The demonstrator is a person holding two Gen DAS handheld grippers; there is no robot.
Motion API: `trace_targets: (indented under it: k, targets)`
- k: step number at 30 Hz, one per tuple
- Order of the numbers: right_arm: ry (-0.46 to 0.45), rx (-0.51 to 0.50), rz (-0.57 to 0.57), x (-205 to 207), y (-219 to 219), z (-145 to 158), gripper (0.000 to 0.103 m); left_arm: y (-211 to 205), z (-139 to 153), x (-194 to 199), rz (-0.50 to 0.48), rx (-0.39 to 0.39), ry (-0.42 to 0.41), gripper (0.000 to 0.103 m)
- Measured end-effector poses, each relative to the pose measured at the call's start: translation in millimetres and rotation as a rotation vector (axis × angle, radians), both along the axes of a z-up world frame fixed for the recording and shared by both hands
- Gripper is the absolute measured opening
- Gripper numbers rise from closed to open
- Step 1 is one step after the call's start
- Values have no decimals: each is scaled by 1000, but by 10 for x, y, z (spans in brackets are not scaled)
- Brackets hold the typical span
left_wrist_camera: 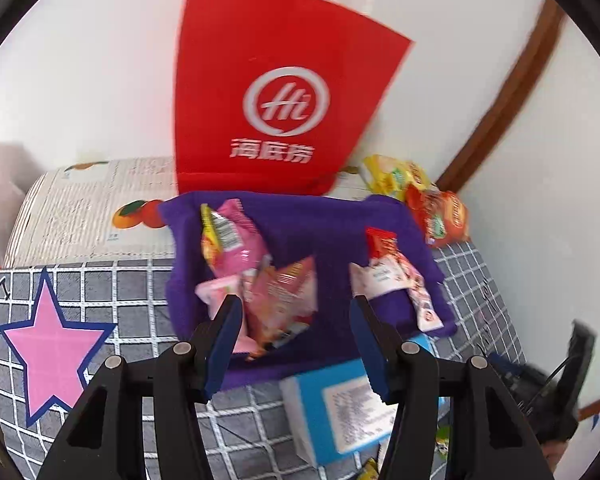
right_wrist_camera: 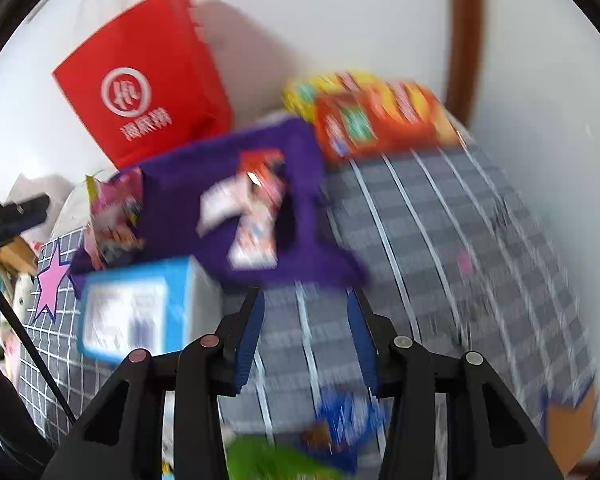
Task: Organize snacks
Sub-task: 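Grasp the blue chocolate packet on the bed with the right tool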
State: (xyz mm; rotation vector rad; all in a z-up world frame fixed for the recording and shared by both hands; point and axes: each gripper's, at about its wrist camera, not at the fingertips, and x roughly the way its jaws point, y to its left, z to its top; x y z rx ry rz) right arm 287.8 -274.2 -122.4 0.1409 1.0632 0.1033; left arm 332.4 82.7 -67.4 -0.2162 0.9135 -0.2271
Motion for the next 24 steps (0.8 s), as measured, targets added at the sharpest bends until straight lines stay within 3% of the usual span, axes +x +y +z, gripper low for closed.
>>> trace_targets:
  k: [5,11,16,18,24]
  targets:
    - [76,0,-25,-333,-44,-281,44,-170,77,-232,-35,3,-30,54]
    - [46,-60,-67,-488,-21,-383,45,-139,-1,-539,-46,10,-16,54]
    - [39,61,-138,-542,-207,-520,47,35,-121,-794,-18,38,9,54]
    - [48,109,-136,-491,-231,-571,53,94,-163,-878,-5,43,25,54]
    - [24,88,-109,-324,-184,-595,60,134,-203,-1130,6,42,32,54]
